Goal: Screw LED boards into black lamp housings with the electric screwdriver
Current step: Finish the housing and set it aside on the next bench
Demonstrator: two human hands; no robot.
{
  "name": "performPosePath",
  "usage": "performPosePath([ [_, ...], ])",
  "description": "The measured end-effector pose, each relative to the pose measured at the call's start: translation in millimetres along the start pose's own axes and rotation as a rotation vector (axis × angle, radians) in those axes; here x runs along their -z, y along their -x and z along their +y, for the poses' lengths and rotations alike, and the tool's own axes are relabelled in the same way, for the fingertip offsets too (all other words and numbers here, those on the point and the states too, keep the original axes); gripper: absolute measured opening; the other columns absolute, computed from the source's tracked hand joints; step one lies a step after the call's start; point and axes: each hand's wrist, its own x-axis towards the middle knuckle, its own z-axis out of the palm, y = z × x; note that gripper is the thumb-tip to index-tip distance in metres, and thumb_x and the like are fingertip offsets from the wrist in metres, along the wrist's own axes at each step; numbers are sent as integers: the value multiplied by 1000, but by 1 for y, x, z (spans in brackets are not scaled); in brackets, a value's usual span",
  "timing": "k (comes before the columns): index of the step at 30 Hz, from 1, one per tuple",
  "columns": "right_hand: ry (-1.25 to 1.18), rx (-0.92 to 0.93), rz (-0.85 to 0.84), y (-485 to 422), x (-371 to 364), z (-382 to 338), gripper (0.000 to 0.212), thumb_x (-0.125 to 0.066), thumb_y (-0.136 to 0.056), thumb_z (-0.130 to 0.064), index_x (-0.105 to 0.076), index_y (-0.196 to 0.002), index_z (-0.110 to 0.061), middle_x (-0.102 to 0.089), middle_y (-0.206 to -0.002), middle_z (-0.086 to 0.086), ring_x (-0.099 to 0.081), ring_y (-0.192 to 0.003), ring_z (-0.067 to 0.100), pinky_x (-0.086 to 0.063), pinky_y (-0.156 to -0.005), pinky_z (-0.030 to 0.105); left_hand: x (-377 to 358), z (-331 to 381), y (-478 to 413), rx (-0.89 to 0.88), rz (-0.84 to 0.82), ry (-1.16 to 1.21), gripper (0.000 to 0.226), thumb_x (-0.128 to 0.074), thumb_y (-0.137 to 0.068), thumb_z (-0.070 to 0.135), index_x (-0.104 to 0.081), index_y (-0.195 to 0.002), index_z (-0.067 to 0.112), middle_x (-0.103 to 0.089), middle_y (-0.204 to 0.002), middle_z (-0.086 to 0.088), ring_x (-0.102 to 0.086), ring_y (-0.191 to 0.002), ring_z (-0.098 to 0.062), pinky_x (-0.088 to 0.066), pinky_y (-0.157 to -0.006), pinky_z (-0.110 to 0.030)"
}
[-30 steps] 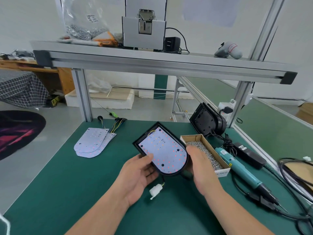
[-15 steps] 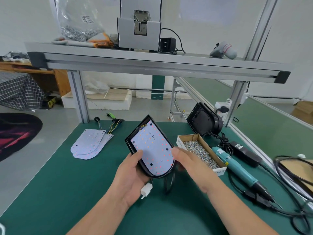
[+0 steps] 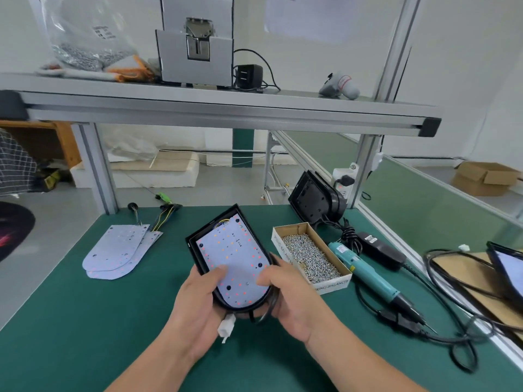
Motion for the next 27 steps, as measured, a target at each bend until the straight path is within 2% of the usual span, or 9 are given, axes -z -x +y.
performPosePath([
  [3, -46, -26, 54, 1, 4, -2, 52, -59, -73, -10, -68, -125, -6, -73, -122, 25, -72, -96, 44, -60, -75, 71, -3, -5, 0, -8, -32, -121, 37, -47, -108, 16, -58, -144, 11, -72, -133, -20, -73, -107, -42, -61, -63, -41],
  [5, -87, -24, 97, 2, 6, -4, 52, -59, -73, -11, -70, -123, -6, -73, -123, 26, -73, -95, 42, -62, -68, 60, -6, -7, 0, -11, -43, -134, 40, -49, -109, 27, -56, -145, 13, -71, -134, -18, -73, -113, -40, -62, -66, -38],
  [8, -125, -19, 148, 3, 9, -9, 54, -60, -72, -11, -68, -125, -5, -71, -125, 26, -72, -99, 45, -62, -65, 60, -7, -4, 0, 20, -124, -105, 55, -42, -109, 51, -61, -146, 16, -66, -145, -15, -65, -131, -35, -61, -98, -48],
  [11, -177, 26, 178, 7, 18, -18, 52, -60, -72, -10, -67, -124, -4, -72, -124, 26, -73, -93, 48, -61, -59, 55, -2, -4, -7, 30, -75, -78, 71, -35, -103, 68, -60, -148, 19, -66, -143, -17, -63, -135, -32, -39, -121, -55],
  [14, -246, 114, 198, 15, 30, -36, 50, -61, -72, -10, -65, -120, 0, -74, -115, 28, -72, -62, 39, -61, -55, 50, 4, -8, -14, -22, 39, -19, 76, -51, -97, 67, -53, -149, 11, -65, -136, -31, -66, -127, -43, -45, -114, -53],
  [17, -259, 189, 295, 23, 46, -55, 54, -61, -70, -12, -60, -119, 11, -74, -97, 27, -67, -52, 38, -57, -46, 40, 8, -11, -16, -38, 60, -43, 76, -58, -92, 66, -56, -142, 8, -70, -128, -28, -70, -121, -41, -48, -109, -52],
  [21, -255, 325, 377, 43, 78, -79, 32, -53, -84, -11, -74, -103, 3, -74, -105, 27, -69, -70, 42, -59, -54, 46, 8, -11, -19, -29, 29, -144, 71, -61, -90, 61, -59, -141, 12, -73, -125, -23, -72, -119, -36, -50, -105, -49],
  [23, -240, 367, 426, 59, 99, -91, 35, -45, -89, -9, -79, -96, -1, -76, -101, 24, -68, -68, 41, -54, -58, 44, 9, -14, -21, -40, 29, -181, 69, -63, -88, 58, -65, -136, 9, -73, -123, -24, -73, -117, -37, -52, -102, -48],
  [27, -213, 443, 605, 95, 145, -116, 34, -41, -93, -8, -69, -109, 3, -73, -103, 22, -59, -67, 40, -46, -61, 43, 12, -18, -23, -49, 15, -243, 65, -59, -90, 55, -68, -130, 4, -74, -114, -22, -74, -109, -36, -53, -98, -48],
])
